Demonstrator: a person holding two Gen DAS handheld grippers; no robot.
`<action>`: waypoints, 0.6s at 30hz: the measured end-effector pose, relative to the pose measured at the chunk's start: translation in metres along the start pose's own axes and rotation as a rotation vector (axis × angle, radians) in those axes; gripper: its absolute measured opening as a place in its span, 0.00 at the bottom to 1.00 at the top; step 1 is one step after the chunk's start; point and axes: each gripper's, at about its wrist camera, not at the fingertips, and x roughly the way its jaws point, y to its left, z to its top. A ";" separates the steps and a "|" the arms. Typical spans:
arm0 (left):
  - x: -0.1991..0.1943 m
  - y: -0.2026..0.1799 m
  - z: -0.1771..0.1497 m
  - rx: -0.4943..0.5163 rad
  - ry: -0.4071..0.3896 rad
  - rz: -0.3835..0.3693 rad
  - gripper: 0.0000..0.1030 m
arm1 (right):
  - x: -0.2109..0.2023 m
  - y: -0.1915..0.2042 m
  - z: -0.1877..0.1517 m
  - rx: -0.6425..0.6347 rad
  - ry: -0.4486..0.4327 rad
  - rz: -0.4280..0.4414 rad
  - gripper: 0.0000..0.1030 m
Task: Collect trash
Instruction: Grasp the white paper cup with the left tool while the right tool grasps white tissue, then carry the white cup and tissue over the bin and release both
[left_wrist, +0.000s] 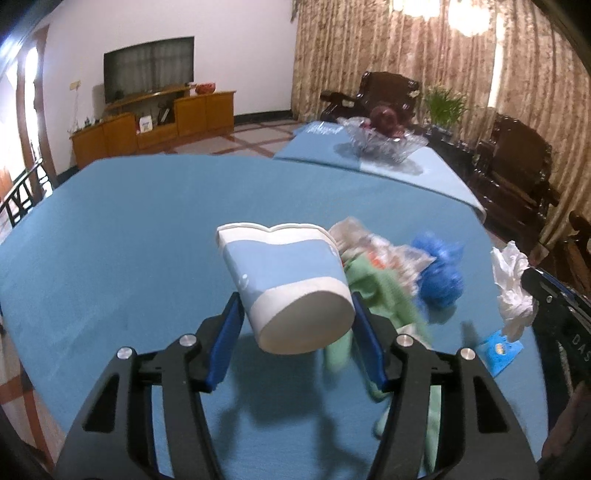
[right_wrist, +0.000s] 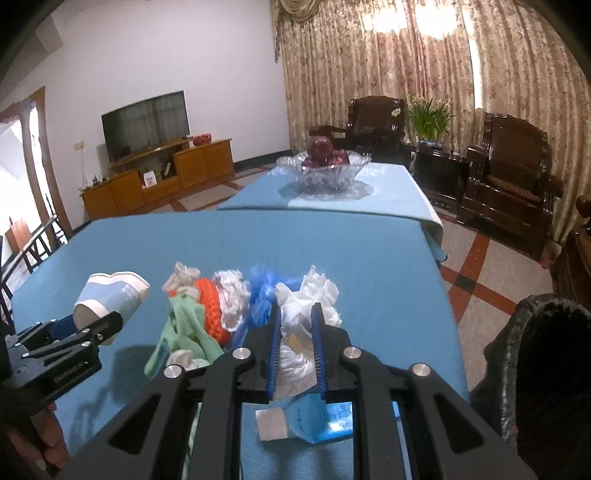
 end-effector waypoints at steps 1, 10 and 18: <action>-0.003 -0.005 0.003 0.007 -0.008 -0.007 0.55 | -0.003 -0.001 0.003 0.005 -0.006 0.001 0.16; -0.029 -0.048 0.021 0.069 -0.064 -0.079 0.54 | -0.037 -0.020 0.022 0.022 -0.069 -0.006 0.16; -0.039 -0.099 0.024 0.126 -0.084 -0.170 0.54 | -0.071 -0.056 0.027 0.043 -0.106 -0.072 0.16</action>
